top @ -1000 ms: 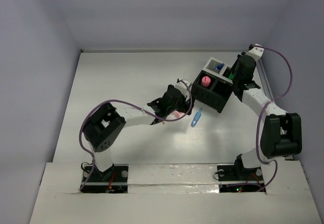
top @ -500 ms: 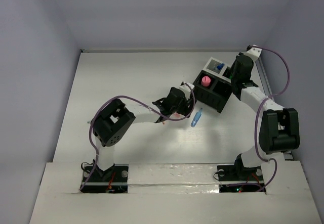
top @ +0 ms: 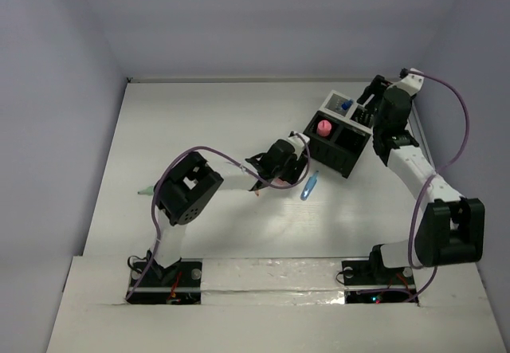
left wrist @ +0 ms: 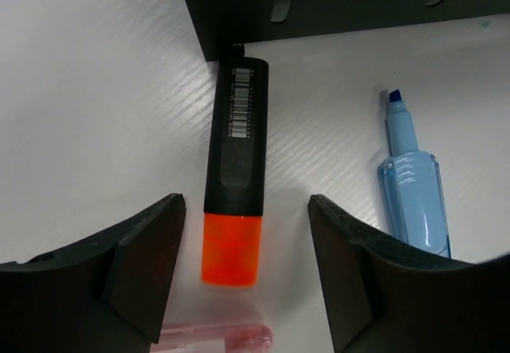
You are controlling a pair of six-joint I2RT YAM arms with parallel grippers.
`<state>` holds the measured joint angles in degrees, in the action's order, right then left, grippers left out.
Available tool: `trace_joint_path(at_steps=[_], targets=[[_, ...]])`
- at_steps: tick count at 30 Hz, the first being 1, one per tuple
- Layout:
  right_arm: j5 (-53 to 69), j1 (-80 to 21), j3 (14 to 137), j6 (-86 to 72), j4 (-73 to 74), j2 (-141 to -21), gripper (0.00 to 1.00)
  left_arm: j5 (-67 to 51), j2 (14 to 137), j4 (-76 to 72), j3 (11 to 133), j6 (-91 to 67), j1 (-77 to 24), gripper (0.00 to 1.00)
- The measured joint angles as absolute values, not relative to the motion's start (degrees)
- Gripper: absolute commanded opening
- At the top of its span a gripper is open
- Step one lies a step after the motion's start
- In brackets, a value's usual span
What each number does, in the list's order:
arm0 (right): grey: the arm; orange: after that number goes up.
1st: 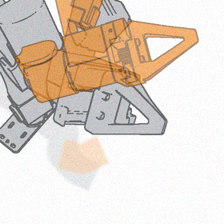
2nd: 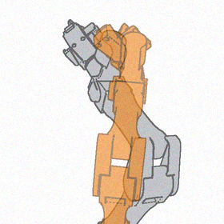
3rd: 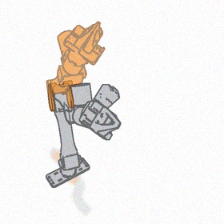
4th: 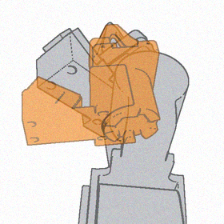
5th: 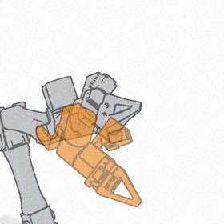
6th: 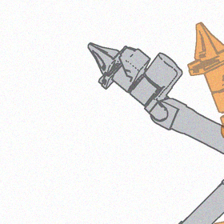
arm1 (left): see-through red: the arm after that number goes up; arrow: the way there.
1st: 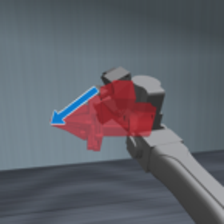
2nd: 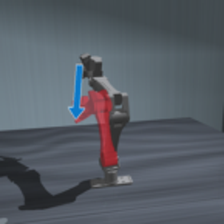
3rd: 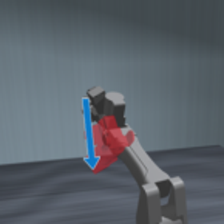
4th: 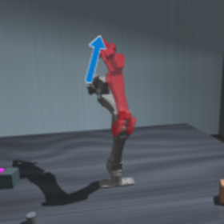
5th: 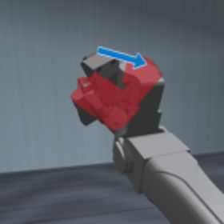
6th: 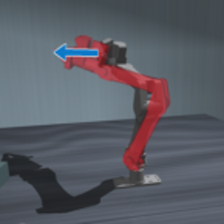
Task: Sort the stationery into containers
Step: Pick up the pen from the center of the board.
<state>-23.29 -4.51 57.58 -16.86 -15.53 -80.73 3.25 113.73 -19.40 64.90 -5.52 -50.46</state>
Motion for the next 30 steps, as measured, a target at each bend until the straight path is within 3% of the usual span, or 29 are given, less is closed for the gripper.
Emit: trace_joint_path(at_steps=[1, 2, 4, 8, 11, 19, 30], targets=[[-22.4, -4.5, 57.2, -17.4, -15.7, -79.0, 0.75, 3.3, 114.0, -19.5, 65.1, -5.3, -50.5, 0.56], [-21.3, -4.6, 56.7, -17.9, -15.8, -77.4, 0.75, 3.2, 114.1, -19.4, 65.4, -5.1, -50.5, 0.42], [-19.0, -5.0, 55.6, -19.1, -16.0, -74.2, 0.75, 3.3, 114.5, -19.4, 65.7, -5.1, -50.5, 0.28], [-14.6, -5.8, 54.5, -21.0, -15.9, -70.4, 0.79, 3.5, 114.6, -19.6, 65.7, -4.9, -50.4, 0.13], [-10.5, -6.9, 54.3, -22.7, -15.6, -68.8, 1.0, 3.6, 114.6, -20.3, 65.3, -5.0, -50.4, 0.1], [2.0, -9.2, 53.3, -27.6, -13.0, -66.2, 1.0, 2.7, 105.3, -22.2, 55.9, -7.3, -50.4, 0.06], [7.7, -27.9, 47.0, -34.4, -11.4, -69.1, 1.0, 2.0, 82.3, -31.8, 41.4, -14.9, -50.4, 0.06]])
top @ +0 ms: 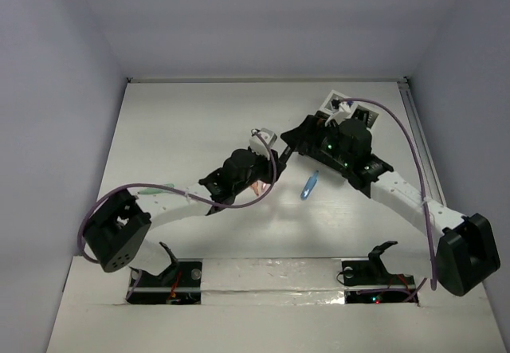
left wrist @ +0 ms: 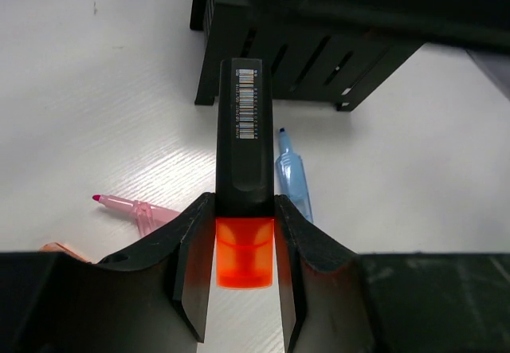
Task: Sort the stationery into containers
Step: Pick up the pen from the center of the board, then place the pen in the storage box.
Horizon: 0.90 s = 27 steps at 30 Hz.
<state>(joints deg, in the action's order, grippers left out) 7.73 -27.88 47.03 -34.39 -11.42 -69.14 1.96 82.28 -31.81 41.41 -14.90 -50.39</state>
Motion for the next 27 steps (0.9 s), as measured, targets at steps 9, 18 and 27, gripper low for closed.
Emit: trace_joint_path(at_steps=[9, 18, 27], targets=[[4.9, -30.9, 44.8, -38.2, -12.4, -70.9, 0.92, 2.1, 75.2, -35.6, 37.4, -16.7, -50.4, 0.06], [5.8, -31.2, 44.4, -41.1, -15.2, -73.6, 0.32, 2.0, 74.1, -37.0, 36.7, -17.1, -50.4, 0.07], [5.7, -31.7, 44.0, -42.8, -18.5, -73.7, 0.0, 1.3, 73.5, -37.0, 36.1, -16.8, -50.4, 0.8]])
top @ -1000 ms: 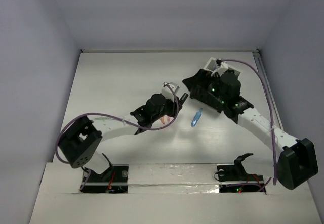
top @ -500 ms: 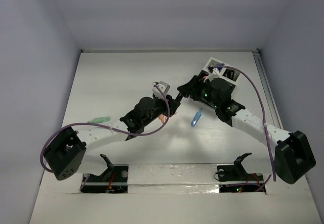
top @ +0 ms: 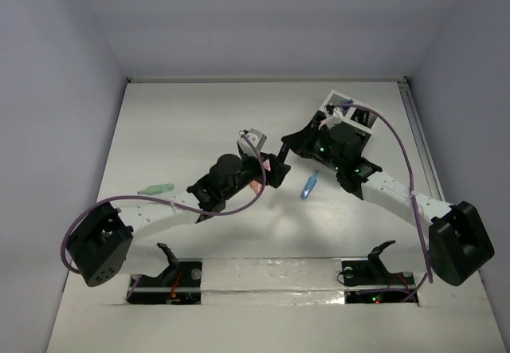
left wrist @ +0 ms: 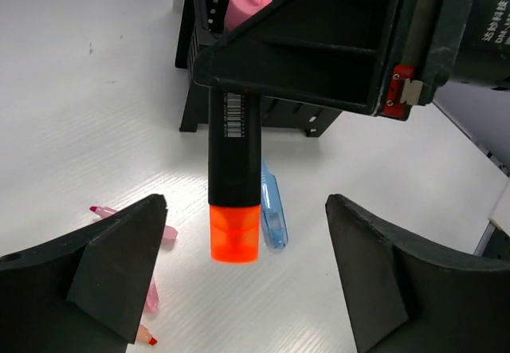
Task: Sort the stationery into containers
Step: Place the pen in the storage box.
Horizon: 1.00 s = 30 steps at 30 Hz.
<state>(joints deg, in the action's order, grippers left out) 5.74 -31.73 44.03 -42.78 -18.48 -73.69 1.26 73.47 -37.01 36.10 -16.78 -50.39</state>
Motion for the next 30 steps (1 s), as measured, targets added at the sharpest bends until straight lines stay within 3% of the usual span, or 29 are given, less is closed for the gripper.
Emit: trace_joint_path(at_steps=[2, 10, 20, 30], targets=[[4.0, -31.7, 44.0, -42.1, -18.5, -73.6, 0.0, 1.2, 73.0, -37.0, 36.1, -16.8, -50.4, 0.85], [-11.9, -30.5, 46.6, -33.6, -16.5, -72.6, 0.0, 1.0, 67.9, -36.6, 32.6, -16.8, -50.4, 0.9], [-30.7, -13.6, 50.8, -19.2, -18.2, -72.0, 0.0, -3.9, 67.2, -38.0, 28.2, -18.3, -50.4, 0.92], [-38.7, -8.1, 53.8, -9.2, -24.5, -81.4, 0.0, -8.0, 69.7, -40.6, 27.7, -18.6, -50.4, 0.93]])
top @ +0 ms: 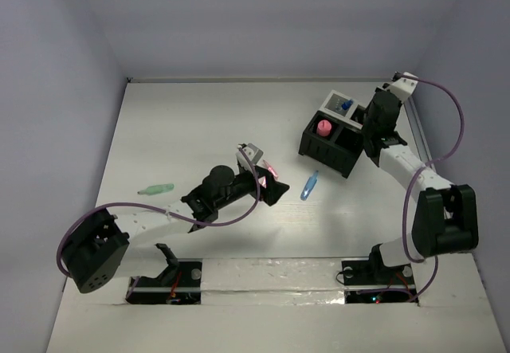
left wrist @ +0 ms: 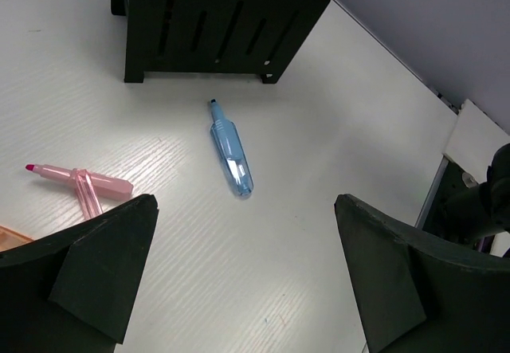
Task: Sort the stationery into containers
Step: Place the pen in the storage box, then pick up the pen from the center of the board.
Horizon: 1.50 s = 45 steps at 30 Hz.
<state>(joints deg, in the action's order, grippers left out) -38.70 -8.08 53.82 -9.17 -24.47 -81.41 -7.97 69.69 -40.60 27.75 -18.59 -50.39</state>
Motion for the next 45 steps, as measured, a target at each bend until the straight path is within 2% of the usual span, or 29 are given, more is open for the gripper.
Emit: trace_joint_path(at_steps=[9, 10, 14, 15, 16, 17, 20, 21, 22, 26, 29, 32, 33, 35, 36, 37, 39, 41, 42, 45], targets=[[-39.2, -7.5, 59.9, -4.7, -26.0, -90.9, 0.0, -8.9, 69.7, -41.0, 27.7, -18.6, -50.4, 0.93], [-39.2, -7.5, 59.9, -4.7, -26.0, -91.1, 0.02, -8.9, 69.7, -41.1, 27.7, -18.6, -50.4, 0.93], [-39.1, -7.5, 59.8, -5.5, -26.2, -91.1, 0.29, -9.0, 70.3, -41.3, 27.7, -18.6, -50.4, 0.93], [-38.8, -7.5, 59.4, -6.1, -26.3, -90.8, 0.46, -9.1, 70.5, -41.4, 27.7, -18.6, -50.4, 0.93], [-38.6, -7.5, 59.0, -6.8, -26.2, -90.6, 0.54, -9.2, 70.7, -41.4, 27.7, -18.6, -50.4, 0.93], [-38.3, -7.5, 58.5, -7.1, -26.0, -90.4, 0.67, -9.3, 70.8, -41.4, 27.7, -18.6, -50.4, 0.93], [-37.2, -7.5, 57.3, -9.0, -25.4, -89.5, 0.84, -9.5, 71.2, -41.4, 27.7, -18.6, -50.4, 0.93], [-36.9, -7.5, 57.0, -9.4, -24.7, -88.9, 0.98, -9.4, 71.2, -41.4, 27.7, -18.6, -50.4, 0.93], [-36.4, -7.7, 56.8, -10.2, -24.1, -88.3, 1.0, -9.4, 71.2, -41.5, 27.7, -18.6, -50.4, 0.93], [-35.7, -10.1, 56.6, -11.8, -20.5, -84.4, 1.0, -9.2, 71.2, -41.6, 27.7, -18.7, -50.4, 0.94], [-35.6, -16.6, 56.0, -13.7, -16.8, -79.9, 1.0, -8.6, 70.7, -41.5, 27.7, -18.9, -50.4, 0.98], [-33.6, -25.6, 53.1, -17.1, -13.1, -74.1, 0.82, -7.4, 68.8, -41.5, 26.9, -19.0, -50.4, 0.99], [-32.5, -29.0, 51.5, -18.7, -11.9, -72.0, 0.64, -6.8, 67.7, -41.3, 26.4, -19.0, -50.4, 0.99], [-31.1, -34.8, 48.0, -21.8, -8.2, -67.9, 0.49, -5.5, 65.4, -40.9, 25.7, -19.1, -50.4, 0.99], [-30.7, -37.3, 46.4, -23.6, -5.8, -66.3, 0.3, -4.7, 64.0, -40.9, 25.3, -19.0, -50.4, 0.99], [-30.6, -40.1, 44.9, -25.4, -2.9, -64.8, 0.26, -4.0, 62.7, -40.9, 25.0, -19.0, -50.4, 0.99], [-30.2, -44.7, 42.5, -30.1, 2.9, -62.7, 0.28, -2.5, 60.4, -40.8, 24.6, -19.0, -50.4, 0.99], [-30.0, -49.1, 41.1, -34.7, 8.5, -62.2, 0.36, -1.0, 58.4, -40.8, 24.2, -19.0, -50.4, 0.99], [-29.9, -50.7, 40.5, -36.7, 10.6, -62.4, 0.54, -0.1, 57.8, -40.7, 24.0, -19.0, -50.4, 0.99], [-29.9, -54.7, 39.0, -42.8, 16.4, -64.4, 0.77, 0.9, 56.6, -40.4, 23.9, -19.0, -50.4, 0.99]])
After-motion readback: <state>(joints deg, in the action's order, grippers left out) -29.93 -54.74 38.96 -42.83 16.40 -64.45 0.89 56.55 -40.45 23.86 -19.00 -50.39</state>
